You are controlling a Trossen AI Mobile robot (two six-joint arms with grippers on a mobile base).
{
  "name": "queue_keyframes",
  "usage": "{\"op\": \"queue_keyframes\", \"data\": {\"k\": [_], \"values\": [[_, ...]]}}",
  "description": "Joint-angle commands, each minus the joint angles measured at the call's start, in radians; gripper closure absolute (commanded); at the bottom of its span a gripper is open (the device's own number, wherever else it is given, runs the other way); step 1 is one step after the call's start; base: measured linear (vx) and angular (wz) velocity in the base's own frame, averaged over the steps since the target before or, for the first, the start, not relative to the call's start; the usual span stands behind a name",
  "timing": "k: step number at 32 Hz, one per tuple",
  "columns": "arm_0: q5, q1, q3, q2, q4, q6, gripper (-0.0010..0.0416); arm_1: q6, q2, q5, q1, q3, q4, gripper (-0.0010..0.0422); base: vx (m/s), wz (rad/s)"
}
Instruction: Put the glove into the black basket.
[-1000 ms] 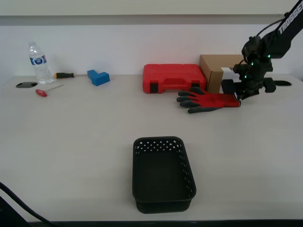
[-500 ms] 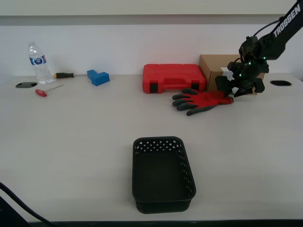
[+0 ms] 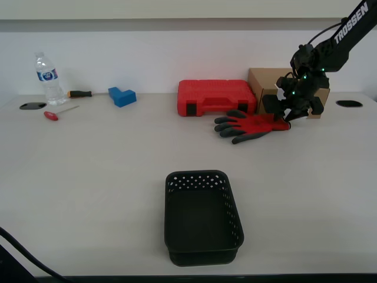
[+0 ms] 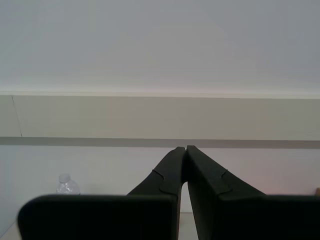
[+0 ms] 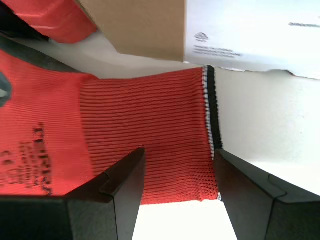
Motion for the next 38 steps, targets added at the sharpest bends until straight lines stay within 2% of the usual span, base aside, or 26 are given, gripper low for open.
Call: {"op": "queue_keyframes", "data": {"k": [1,6,12,15,18,20,23,30,34,36,38], "values": [[0.047,0.002,0.000,0.002,0.000,-0.002,0.0217,0.000,0.000,-0.001,0.000,0.001,0.006,0.0412,0.000,0.000],[0.049,0.002,0.005,0.026,0.010,-0.002,0.0217,0.000,0.000,-0.001,0.000,0.001,0.006,0.0412,0.000,0.000],[0.031,0.004,0.029,0.068,0.012,0.012,0.0223,0.000,0.000,-0.001,0.000,0.000,0.005,0.0412,0.000,0.000],[0.029,0.005,0.035,0.064,0.019,0.009,0.0285,0.000,0.000,-0.001,0.000,0.001,0.005,0.0412,0.000,0.000],[0.014,0.005,0.035,0.064,0.019,0.008,0.0378,0.000,0.000,-0.001,0.000,0.001,0.005,0.0412,0.000,0.000],[0.004,0.005,0.036,0.064,0.018,0.007,0.0408,0.000,0.000,-0.001,0.000,0.001,0.005,0.0412,0.000,0.000],[-0.034,0.004,0.043,0.042,-0.020,0.008,0.0407,0.000,0.000,-0.001,0.000,0.001,0.005,0.0412,0.000,0.000],[-0.043,0.005,0.041,-0.097,-0.103,-0.013,0.0407,0.000,0.000,-0.001,0.000,0.000,0.001,0.0412,0.000,0.000],[-0.071,0.008,0.020,-0.201,-0.143,-0.031,0.0407,0.000,0.000,-0.001,0.000,0.000,-0.002,0.0412,0.000,0.000],[-0.090,0.015,0.001,-0.261,-0.169,-0.036,0.0407,0.000,0.000,-0.001,0.000,0.000,-0.003,0.0412,0.000,0.000],[-0.093,0.043,-0.099,-0.394,-0.170,-0.037,0.0407,0.000,0.000,-0.001,0.000,0.000,-0.006,0.0412,0.000,0.000]]}}
